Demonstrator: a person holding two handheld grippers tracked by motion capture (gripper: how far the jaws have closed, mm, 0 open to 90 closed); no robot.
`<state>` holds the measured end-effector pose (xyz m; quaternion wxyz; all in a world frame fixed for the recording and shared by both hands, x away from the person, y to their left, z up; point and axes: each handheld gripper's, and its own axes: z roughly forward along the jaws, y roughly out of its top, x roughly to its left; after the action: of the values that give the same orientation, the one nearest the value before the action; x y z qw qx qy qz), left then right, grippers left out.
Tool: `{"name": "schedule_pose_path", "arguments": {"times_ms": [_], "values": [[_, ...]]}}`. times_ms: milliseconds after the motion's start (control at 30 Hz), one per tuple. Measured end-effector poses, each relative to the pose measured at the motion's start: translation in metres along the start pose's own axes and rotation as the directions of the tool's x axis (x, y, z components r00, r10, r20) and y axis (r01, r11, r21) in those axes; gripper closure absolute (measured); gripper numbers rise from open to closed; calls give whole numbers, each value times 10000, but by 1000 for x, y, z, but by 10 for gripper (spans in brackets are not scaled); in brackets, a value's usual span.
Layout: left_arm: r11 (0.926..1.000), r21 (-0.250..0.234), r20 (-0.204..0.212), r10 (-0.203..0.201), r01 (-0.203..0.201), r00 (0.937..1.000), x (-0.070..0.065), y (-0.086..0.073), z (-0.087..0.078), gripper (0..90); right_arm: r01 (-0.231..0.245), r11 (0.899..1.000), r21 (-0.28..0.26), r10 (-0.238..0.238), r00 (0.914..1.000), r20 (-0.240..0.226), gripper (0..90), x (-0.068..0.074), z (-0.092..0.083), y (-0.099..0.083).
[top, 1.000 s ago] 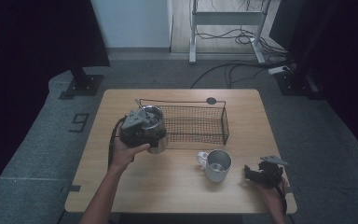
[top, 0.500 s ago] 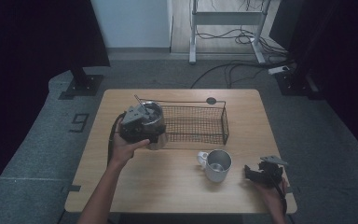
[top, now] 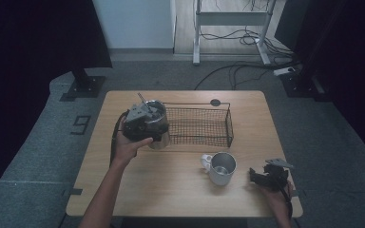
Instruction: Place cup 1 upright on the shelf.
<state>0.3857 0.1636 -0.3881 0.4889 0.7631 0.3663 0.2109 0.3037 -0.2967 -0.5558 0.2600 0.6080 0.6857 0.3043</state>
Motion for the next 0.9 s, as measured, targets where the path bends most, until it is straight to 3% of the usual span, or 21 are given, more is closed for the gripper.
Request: {"name": "schedule_pose_path", "arguments": {"times_ms": [900], "values": [[9999, 124, -83, -62, 63, 9999, 10, 13, 12, 40, -6, 10000, -14, 6, 10000, 9, 112, 0, 0, 0]]}}
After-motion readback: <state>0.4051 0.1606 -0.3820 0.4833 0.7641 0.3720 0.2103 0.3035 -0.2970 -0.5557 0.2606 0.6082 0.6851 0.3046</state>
